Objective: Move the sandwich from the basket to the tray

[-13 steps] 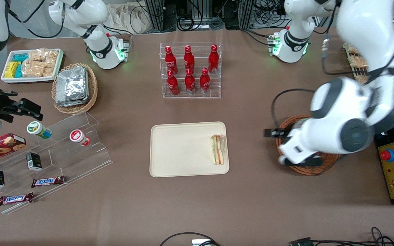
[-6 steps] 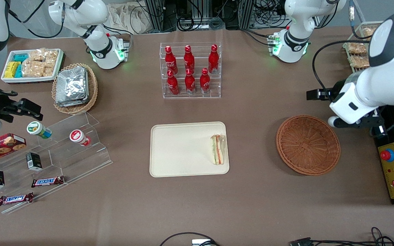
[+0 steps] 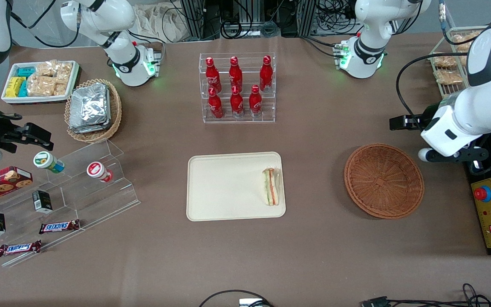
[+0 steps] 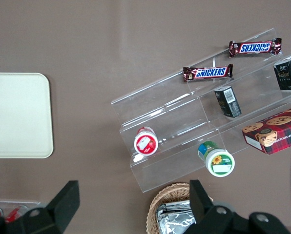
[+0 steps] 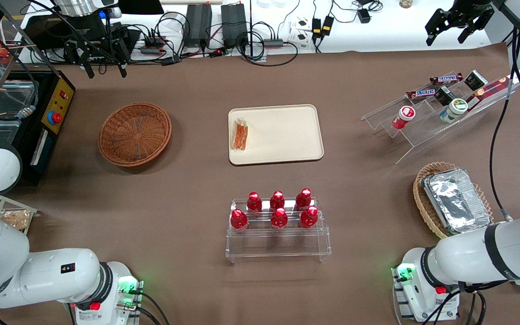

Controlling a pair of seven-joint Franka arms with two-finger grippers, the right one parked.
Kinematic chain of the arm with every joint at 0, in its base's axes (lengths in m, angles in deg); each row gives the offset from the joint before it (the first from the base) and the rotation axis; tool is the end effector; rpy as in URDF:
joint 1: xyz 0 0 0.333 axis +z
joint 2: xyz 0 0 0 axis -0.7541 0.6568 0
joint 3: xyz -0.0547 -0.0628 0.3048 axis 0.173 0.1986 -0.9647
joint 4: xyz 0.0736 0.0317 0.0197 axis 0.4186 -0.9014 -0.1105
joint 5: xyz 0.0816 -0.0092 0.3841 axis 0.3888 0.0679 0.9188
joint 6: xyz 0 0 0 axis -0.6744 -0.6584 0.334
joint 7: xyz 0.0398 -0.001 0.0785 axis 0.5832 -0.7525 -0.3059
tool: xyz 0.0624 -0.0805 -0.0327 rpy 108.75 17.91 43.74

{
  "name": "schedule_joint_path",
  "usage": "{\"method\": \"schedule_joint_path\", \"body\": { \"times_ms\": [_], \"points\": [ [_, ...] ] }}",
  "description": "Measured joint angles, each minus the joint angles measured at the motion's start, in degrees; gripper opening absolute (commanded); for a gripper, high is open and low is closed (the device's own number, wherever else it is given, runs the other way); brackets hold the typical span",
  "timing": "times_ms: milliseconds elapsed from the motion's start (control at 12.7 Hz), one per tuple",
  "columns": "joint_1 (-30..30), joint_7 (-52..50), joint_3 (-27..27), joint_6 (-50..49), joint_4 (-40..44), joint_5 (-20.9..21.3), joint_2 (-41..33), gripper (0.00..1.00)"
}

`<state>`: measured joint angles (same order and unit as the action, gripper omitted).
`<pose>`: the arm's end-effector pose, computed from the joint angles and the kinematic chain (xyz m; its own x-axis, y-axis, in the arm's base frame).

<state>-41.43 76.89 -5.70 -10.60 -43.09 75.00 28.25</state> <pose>0.5767 -0.0942 0.5652 0.9476 -0.0038 -0.3195 -0.0060 -1.0000 -0.0058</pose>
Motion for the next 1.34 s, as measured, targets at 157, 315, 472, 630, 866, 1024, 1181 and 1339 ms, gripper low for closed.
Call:
{"method": "schedule_joint_path", "body": {
  "times_ms": [157,315,472,630,866,1024,1181,1339],
  "points": [
    [2.01,4.51,0.01,4.79,-4.80,0.19,-3.19,1.00],
    [4.17,8.07,-0.04,9.72,-10.95,0.19,-7.52,1.00],
    [4.27,8.83,-0.03,11.61,-14.36,0.19,-10.45,1.00],
    [1.73,8.83,-2.23,12.00,-15.06,0.19,-11.56,1.00],
    [-9.19,8.92,-13.44,12.61,-15.22,0.19,-11.65,1.00],
    [-10.25,9.02,-14.55,13.31,-15.24,0.19,-11.65,1.00],
    [-10.25,9.39,-14.60,13.82,-15.02,0.19,-11.63,1.00],
    [-10.26,9.55,-14.60,13.83,-14.91,0.19,-11.62,1.00]
  ]
}}
